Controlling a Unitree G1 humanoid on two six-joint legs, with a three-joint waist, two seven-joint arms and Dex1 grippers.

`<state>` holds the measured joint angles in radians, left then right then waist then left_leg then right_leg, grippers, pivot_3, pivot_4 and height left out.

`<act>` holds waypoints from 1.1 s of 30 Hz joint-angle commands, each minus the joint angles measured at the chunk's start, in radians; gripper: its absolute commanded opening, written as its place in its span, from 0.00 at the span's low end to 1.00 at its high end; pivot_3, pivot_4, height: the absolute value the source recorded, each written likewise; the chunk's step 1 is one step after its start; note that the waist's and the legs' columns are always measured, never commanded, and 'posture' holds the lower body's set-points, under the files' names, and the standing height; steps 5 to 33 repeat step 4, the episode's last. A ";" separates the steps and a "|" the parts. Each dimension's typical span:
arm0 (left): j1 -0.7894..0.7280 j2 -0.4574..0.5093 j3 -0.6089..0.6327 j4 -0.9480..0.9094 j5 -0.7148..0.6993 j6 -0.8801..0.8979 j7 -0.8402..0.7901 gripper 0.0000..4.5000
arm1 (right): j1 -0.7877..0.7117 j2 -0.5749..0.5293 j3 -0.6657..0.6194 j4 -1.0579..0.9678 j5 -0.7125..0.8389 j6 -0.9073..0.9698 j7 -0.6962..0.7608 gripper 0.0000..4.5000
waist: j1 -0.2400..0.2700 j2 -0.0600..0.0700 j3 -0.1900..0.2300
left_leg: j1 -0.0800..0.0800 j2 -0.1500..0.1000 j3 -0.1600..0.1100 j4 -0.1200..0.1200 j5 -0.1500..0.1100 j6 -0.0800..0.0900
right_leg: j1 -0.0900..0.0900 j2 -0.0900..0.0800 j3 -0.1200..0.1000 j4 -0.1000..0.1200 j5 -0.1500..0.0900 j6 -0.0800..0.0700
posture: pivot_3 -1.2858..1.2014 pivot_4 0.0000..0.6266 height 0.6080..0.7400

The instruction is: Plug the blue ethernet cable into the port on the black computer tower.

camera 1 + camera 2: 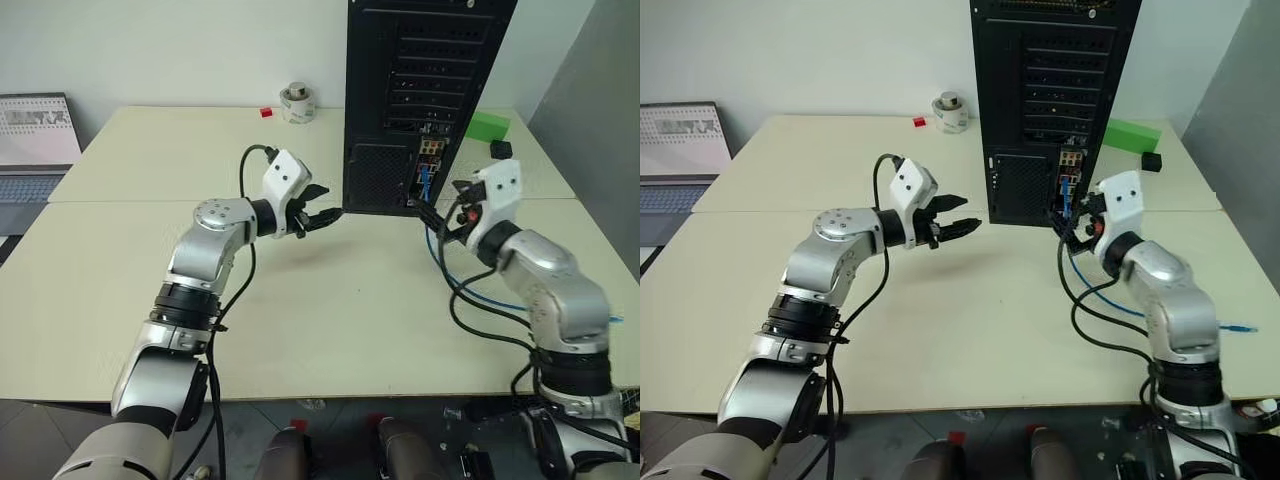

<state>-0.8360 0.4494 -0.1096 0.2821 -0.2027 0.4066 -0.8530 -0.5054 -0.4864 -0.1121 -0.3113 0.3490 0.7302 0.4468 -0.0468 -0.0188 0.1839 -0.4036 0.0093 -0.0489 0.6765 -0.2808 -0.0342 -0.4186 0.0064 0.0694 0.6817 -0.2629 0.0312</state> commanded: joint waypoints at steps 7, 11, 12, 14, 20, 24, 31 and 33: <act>-0.016 0.014 0.039 -0.004 -0.014 -0.005 -0.001 0.65 | -0.001 -0.096 -0.083 -0.040 0.075 0.012 0.090 1.00 | -0.001 0.000 0.000 | 0.000 0.000 0.000 0.000 0.000 0.000 | 0.000 0.000 0.000 0.000 0.000 0.000 | 0.52 0.24 1.00; -0.016 0.014 0.039 -0.004 -0.014 -0.005 -0.001 0.65 | -0.001 -0.096 -0.083 -0.040 0.075 0.012 0.090 1.00 | -0.001 0.000 0.000 | 0.000 0.000 0.000 0.000 0.000 0.000 | 0.000 0.000 0.000 0.000 0.000 0.000 | 0.52 0.24 1.00; -0.016 0.014 0.039 -0.004 -0.014 -0.005 -0.001 0.65 | -0.001 -0.096 -0.083 -0.040 0.075 0.012 0.090 1.00 | -0.001 0.000 0.000 | 0.000 0.000 0.000 0.000 0.000 0.000 | 0.000 0.000 0.000 0.000 0.000 0.000 | 0.52 0.24 1.00; -0.016 0.014 0.039 -0.004 -0.014 -0.005 -0.001 0.65 | -0.001 -0.096 -0.083 -0.040 0.075 0.012 0.090 1.00 | -0.001 0.000 0.000 | 0.000 0.000 0.000 0.000 0.000 0.000 | 0.000 0.000 0.000 0.000 0.000 0.000 | 0.52 0.24 1.00; -0.016 0.014 0.039 -0.004 -0.014 -0.005 -0.001 0.65 | -0.001 -0.096 -0.083 -0.040 0.075 0.012 0.090 1.00 | -0.001 0.000 0.000 | 0.000 0.000 0.000 0.000 0.000 0.000 | 0.000 0.000 0.000 0.000 0.000 0.000 | 0.52 0.24 1.00; -0.016 0.014 0.039 -0.004 -0.014 -0.005 -0.001 0.65 | -0.001 -0.096 -0.083 -0.040 0.075 0.012 0.090 1.00 | -0.001 0.000 0.000 | 0.000 0.000 0.000 0.000 0.000 0.000 | 0.000 0.000 0.000 0.000 0.000 0.000 | 0.52 0.24 1.00; -0.016 0.014 0.039 -0.004 -0.014 -0.005 -0.001 0.65 | -0.001 -0.096 -0.083 -0.040 0.075 0.012 0.090 1.00 | -0.001 0.000 0.000 | 0.000 0.000 0.000 0.000 0.000 0.000 | 0.000 0.000 0.000 0.000 0.000 0.000 | 0.52 0.24 1.00; -0.016 0.014 0.039 -0.004 -0.014 -0.005 -0.001 0.65 | -0.001 -0.096 -0.083 -0.040 0.075 0.012 0.090 1.00 | -0.001 0.000 0.000 | 0.000 0.000 0.000 0.000 0.000 0.000 | 0.000 0.000 0.000 0.000 0.000 0.000 | 0.52 0.24 1.00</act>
